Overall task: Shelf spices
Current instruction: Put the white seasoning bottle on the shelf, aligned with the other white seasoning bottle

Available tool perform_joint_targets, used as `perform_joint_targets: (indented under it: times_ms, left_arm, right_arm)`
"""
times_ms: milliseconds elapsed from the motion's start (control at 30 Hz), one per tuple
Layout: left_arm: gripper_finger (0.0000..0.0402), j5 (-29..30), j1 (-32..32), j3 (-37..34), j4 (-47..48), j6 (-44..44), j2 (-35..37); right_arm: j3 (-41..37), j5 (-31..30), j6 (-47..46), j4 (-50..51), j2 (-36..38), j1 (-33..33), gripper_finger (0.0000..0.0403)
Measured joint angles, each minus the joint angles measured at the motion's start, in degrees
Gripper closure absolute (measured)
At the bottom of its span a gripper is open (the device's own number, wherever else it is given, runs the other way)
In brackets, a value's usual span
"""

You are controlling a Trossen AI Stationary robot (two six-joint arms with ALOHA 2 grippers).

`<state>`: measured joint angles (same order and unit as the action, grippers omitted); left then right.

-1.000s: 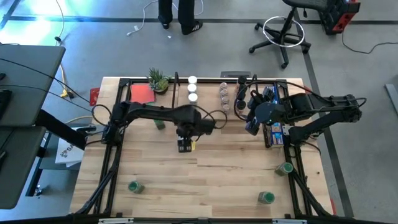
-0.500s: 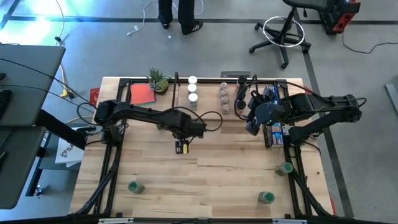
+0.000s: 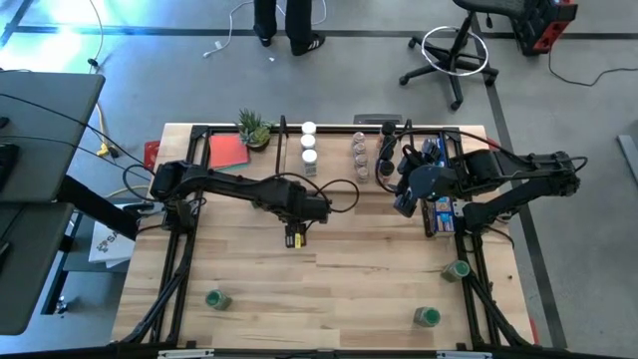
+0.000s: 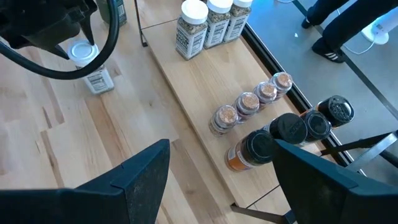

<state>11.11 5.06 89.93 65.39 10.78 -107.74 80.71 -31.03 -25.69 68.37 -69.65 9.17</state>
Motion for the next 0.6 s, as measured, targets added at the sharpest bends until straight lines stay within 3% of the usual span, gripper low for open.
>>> perform_joint_targets:
  times_ms: [300,600]
  left_arm:
    - [0.0189,-3.3,0.0,0.1,0.4,2.7,0.1]
    - [0.013,-7.4,-2.4,2.9,3.3,4.6,-0.2]
  right_arm:
    - [0.0,0.0,0.0,0.0,0.0,0.0,0.0128]
    - [0.0,0.0,0.0,0.0,0.0,0.0,0.0128]
